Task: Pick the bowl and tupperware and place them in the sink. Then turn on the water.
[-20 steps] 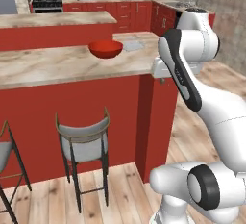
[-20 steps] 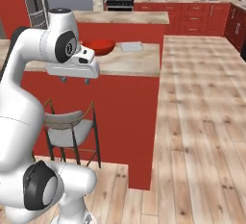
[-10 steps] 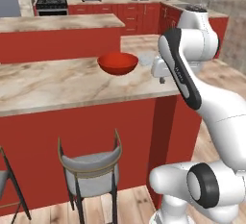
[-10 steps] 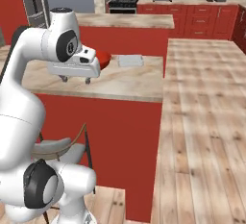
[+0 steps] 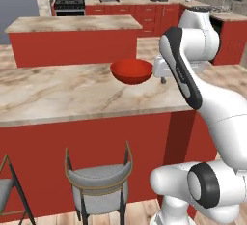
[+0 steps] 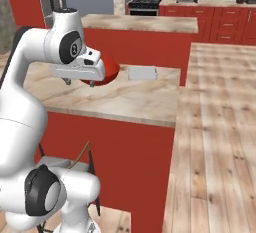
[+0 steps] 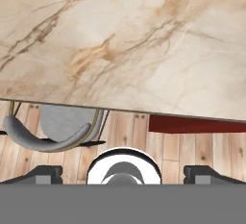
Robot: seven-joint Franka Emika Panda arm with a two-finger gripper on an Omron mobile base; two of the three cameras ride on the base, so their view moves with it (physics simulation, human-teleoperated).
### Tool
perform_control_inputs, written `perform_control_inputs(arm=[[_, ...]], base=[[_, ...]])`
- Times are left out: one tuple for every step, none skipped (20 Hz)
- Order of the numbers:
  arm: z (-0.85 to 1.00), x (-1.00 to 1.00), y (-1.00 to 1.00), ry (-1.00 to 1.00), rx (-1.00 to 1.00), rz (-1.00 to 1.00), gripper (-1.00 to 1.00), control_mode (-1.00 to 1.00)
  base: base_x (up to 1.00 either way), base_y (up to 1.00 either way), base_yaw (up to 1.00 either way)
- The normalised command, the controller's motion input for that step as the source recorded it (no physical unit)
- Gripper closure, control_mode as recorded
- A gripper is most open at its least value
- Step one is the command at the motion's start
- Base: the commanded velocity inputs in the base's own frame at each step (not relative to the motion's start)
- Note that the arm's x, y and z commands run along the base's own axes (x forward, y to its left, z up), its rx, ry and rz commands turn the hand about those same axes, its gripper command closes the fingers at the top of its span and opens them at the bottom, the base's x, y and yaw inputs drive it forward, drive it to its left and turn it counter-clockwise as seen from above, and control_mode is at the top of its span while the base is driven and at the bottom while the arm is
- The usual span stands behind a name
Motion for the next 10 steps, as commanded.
perform_control_inputs(arm=[[0.00,0.00,0.00,0.00,0.00,0.00,-1.00,1.00],[0.00,0.00,0.00,0.00,0.00,0.00,-1.00,1.00],[0.00,0.00,0.00,0.00,0.00,0.00,-1.00,1.00],[0.00,0.00,0.00,0.00,0.00,0.00,-1.00,1.00],[0.00,0.00,0.00,0.00,0.00,0.00,-1.00,1.00],[0.00,0.00,0.00,0.00,0.00,0.00,-1.00,1.00],[0.00,0.00,0.00,0.00,0.00,0.00,-1.00,1.00],[0.00,0.00,0.00,0.00,0.00,0.00,-1.00,1.00],[0.00,0.00,0.00,0.00,0.00,0.00,-1.00,1.00],[0.00,0.00,0.00,0.00,0.00,0.00,-1.00,1.00]], base=[[0.69,0.00,0.26],[0.70,0.00,0.28],[0.68,0.00,0.29],[0.66,0.00,0.31],[0.64,0.00,0.33],[0.60,0.00,0.32],[0.62,0.00,0.32],[0.39,0.00,0.27],[0.17,0.00,0.19],[0.04,0.00,0.04]])
